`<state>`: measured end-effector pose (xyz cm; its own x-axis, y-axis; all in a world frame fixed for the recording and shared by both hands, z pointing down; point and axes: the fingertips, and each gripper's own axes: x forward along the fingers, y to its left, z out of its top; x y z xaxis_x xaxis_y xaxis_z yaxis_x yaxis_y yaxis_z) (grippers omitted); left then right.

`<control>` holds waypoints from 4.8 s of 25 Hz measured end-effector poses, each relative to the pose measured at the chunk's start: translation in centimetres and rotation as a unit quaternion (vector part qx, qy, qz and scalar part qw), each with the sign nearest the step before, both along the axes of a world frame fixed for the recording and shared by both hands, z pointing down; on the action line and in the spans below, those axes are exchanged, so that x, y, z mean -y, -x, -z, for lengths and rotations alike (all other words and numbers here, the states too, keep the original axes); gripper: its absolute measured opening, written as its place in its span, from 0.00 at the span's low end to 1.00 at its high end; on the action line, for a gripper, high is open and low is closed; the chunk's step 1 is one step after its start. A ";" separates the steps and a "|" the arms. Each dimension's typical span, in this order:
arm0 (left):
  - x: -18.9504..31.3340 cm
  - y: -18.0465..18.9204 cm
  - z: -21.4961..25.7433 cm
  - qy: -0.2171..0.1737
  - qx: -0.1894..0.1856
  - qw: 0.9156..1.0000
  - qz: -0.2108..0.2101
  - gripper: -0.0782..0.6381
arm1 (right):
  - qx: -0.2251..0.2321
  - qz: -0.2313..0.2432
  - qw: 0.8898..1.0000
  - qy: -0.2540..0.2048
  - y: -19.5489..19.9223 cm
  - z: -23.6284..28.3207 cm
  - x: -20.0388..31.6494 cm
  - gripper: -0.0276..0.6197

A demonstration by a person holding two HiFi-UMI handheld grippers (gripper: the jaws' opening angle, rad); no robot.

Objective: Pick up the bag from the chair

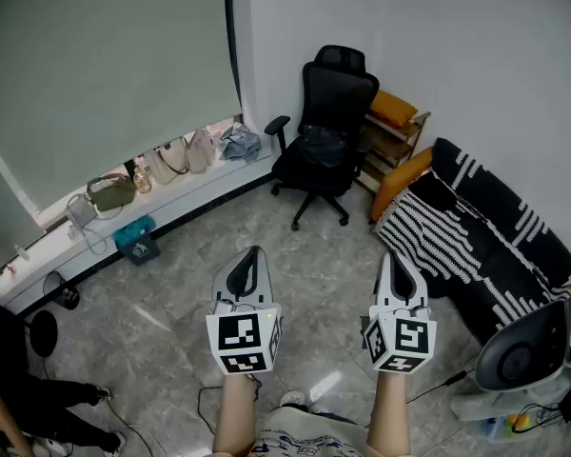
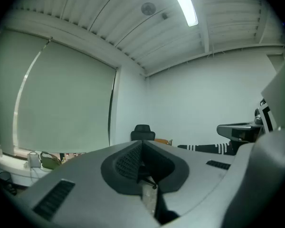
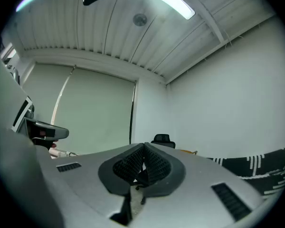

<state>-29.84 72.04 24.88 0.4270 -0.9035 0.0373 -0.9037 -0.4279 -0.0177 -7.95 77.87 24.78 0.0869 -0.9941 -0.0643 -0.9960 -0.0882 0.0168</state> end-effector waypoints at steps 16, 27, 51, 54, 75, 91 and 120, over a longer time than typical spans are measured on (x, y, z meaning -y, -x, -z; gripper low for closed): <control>1.7 0.1 -0.6 0.003 0.003 1.000 -0.004 0.13 | -0.003 0.003 1.000 0.005 0.2 -0.3 1.7 0.06; 3.9 1.2 -1.6 0.003 0.009 1.000 -0.003 0.13 | -0.010 -0.003 1.000 0.006 1.5 -1.4 3.8 0.06; 18.4 -1.3 -5.4 0.034 0.011 0.999 0.013 0.44 | 0.012 0.048 0.998 0.039 -1.2 -5.0 19.4 0.41; 22.6 -2.8 -5.4 0.034 0.018 0.999 0.024 0.44 | 0.010 0.059 0.997 0.040 -2.8 -5.1 23.9 0.42; 50.5 -16.4 -3.7 0.020 0.010 0.999 0.044 0.44 | 0.000 0.075 0.997 0.034 -16.8 -4.0 53.0 0.42; 75.7 -21.7 -5.5 0.027 0.018 0.999 0.005 0.44 | 0.001 0.031 0.999 0.044 -22.5 -5.7 76.4 0.42; 108.2 -29.9 -11.7 0.088 0.048 0.993 -0.055 0.43 | 0.016 -0.011 0.992 0.124 -30.4 -12.7 106.4 0.47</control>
<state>0.11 -36.18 36.56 0.5090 -0.8277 0.2363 -0.8494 -0.5274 -0.0177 22.49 -28.57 37.47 0.1071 -0.9770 0.1842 -0.9942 -0.1072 0.0096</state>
